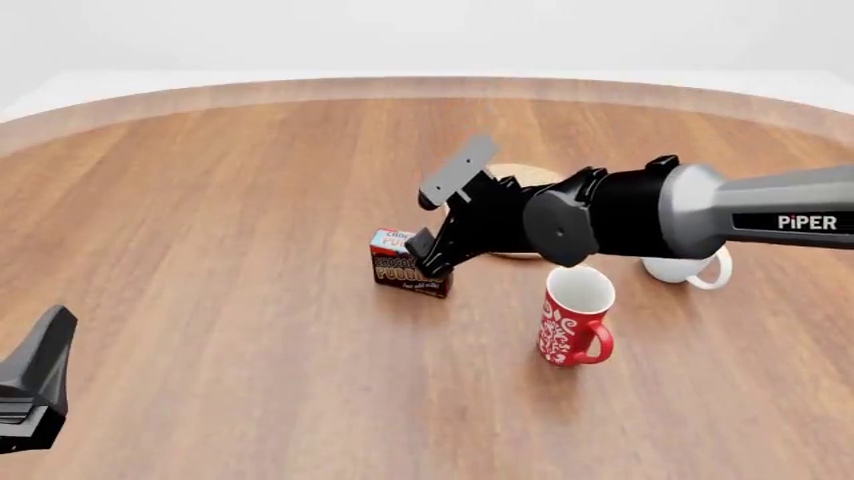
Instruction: Put the chocolate pudding to the left of the plate.
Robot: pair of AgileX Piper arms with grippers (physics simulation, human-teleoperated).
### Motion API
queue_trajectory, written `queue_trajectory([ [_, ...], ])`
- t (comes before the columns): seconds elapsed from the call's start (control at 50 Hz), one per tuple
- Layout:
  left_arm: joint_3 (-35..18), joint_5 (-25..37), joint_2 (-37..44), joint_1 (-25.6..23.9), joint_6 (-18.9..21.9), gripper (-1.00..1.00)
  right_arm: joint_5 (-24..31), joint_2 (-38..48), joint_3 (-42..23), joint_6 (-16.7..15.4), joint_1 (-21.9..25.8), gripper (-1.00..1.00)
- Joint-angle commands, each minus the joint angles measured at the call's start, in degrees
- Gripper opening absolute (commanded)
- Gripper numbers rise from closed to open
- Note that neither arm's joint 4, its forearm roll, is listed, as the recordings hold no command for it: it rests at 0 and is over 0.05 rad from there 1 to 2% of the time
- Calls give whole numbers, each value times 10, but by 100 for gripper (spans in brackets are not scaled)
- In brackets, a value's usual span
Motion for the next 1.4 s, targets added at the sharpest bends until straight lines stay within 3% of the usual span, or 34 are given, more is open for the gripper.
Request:
queue_trajectory([
  [0.02,0,0,0,0,0,100,-11,9,6,5,1,100],
  [1.4,0,0,0,0,0,100,-54,71,-1,20,-21,100],
])
